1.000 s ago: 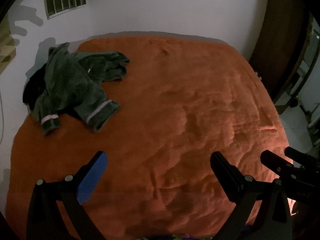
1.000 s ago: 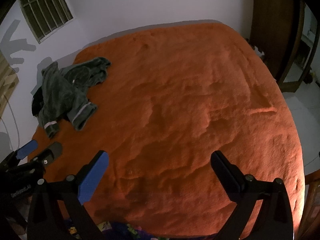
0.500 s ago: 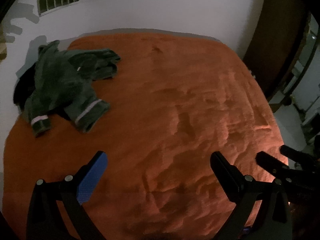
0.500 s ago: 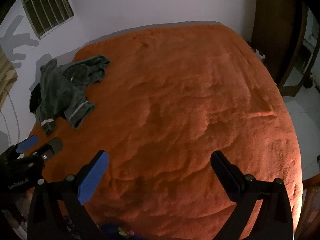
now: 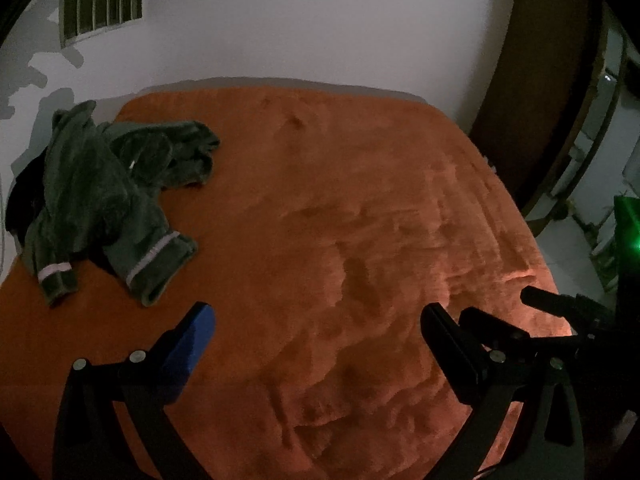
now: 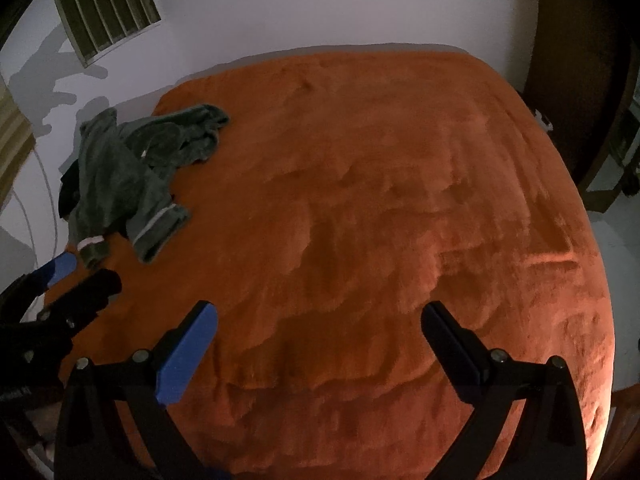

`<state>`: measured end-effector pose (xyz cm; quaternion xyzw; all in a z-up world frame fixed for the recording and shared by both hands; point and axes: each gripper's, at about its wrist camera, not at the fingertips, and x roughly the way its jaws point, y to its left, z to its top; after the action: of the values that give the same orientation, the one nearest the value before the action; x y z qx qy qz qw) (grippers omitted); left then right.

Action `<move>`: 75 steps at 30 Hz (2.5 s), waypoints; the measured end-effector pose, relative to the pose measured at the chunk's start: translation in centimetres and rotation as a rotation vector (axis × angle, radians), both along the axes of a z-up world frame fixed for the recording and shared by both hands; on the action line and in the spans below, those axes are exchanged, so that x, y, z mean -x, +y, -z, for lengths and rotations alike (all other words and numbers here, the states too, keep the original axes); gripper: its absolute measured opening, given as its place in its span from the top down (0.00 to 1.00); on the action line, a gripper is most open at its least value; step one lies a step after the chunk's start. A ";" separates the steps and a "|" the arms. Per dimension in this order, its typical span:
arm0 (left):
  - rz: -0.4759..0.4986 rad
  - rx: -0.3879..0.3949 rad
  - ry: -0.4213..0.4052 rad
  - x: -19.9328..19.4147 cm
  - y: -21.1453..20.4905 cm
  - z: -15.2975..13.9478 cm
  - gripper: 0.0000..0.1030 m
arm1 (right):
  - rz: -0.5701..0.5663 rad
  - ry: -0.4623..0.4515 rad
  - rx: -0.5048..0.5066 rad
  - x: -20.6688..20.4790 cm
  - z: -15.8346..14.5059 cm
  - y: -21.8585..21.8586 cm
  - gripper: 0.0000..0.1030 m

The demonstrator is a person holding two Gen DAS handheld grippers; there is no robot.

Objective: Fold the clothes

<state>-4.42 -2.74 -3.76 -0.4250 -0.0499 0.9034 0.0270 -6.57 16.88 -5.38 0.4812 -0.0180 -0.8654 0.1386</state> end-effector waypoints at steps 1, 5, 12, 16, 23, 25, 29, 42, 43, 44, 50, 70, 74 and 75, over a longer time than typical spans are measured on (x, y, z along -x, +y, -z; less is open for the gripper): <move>-0.006 0.002 -0.004 0.2 -0.2 0.2 0.01 | -0.006 0.000 0.002 0.4 0.2 -0.3 0.01; -0.032 0.023 -0.020 1.3 -1.7 1.4 0.01 | -0.037 0.008 0.002 2.3 0.8 -1.9 0.01; -0.098 0.022 -0.090 3.3 -5.3 3.7 0.01 | -0.096 -0.023 0.000 5.4 2.4 -5.2 0.01; -0.116 -0.032 -0.136 4.0 -7.5 4.9 0.01 | -0.130 -0.018 0.003 6.9 2.6 -7.3 0.01; -0.137 -0.042 -0.132 4.2 -10.5 5.2 0.01 | -0.210 0.016 0.004 8.9 2.5 -11.6 0.01; -0.146 -0.077 -0.145 4.3 -12.0 5.3 0.01 | -0.237 0.023 0.007 9.4 2.5 -12.9 0.01; -0.163 -0.161 -0.166 3.9 -14.3 5.6 0.01 | -0.292 0.036 0.014 10.4 2.7 -15.5 0.01; -0.420 -0.139 -0.074 2.9 -21.8 5.3 0.01 | -0.521 0.012 0.056 12.8 5.5 -24.4 0.01; -0.440 -0.163 -0.109 3.2 -23.0 5.6 0.01 | -0.538 0.006 0.053 13.1 5.9 -25.4 0.01; -0.458 -0.182 -0.124 3.4 -24.0 5.9 0.01 | -0.553 0.000 0.051 13.5 6.3 -26.3 0.01; -0.533 -0.315 -0.232 4.5 -30.1 9.6 0.01 | -0.608 -0.035 0.068 15.3 8.5 -31.3 0.01; -0.798 -0.100 -0.198 7.1 -40.8 13.6 0.01 | -0.552 -0.242 0.051 20.5 19.3 -38.5 0.03; -0.809 0.008 -0.170 8.1 -41.3 14.3 0.01 | -0.524 -0.202 -0.011 20.1 18.6 -38.2 0.64; -0.814 0.034 -0.163 8.3 -41.3 14.5 0.01 | -0.512 -0.195 -0.004 19.9 18.2 -37.9 0.73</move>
<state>-12.67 -44.08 -18.28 -0.4412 -0.2006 0.8044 -0.3434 -26.51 -21.06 -23.56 0.5516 0.0927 -0.7516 0.3497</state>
